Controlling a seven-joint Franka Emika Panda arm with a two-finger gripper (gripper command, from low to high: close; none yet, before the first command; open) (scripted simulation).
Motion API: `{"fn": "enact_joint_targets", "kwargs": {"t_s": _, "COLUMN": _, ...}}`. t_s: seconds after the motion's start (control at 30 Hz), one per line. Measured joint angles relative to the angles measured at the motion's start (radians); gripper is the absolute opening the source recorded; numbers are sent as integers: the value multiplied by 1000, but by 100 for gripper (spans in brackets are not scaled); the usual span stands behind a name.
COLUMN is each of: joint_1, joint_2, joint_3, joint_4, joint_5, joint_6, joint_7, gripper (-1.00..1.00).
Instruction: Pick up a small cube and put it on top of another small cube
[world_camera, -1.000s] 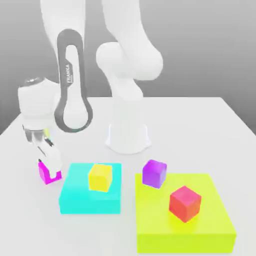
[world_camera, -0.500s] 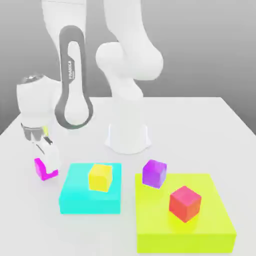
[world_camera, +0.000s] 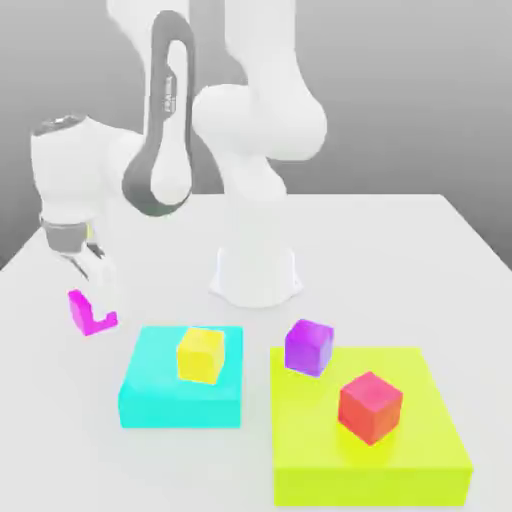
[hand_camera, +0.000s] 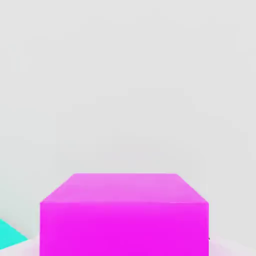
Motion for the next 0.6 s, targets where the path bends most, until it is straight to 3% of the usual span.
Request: {"fn": "enact_joint_targets", "kwargs": {"t_s": 0.6, "joint_1": 561, "joint_2": -56, "joint_3": 403, "joint_4": 312, "joint_5": 110, "joint_6": -369, "joint_7": -679, "gripper": -100}}
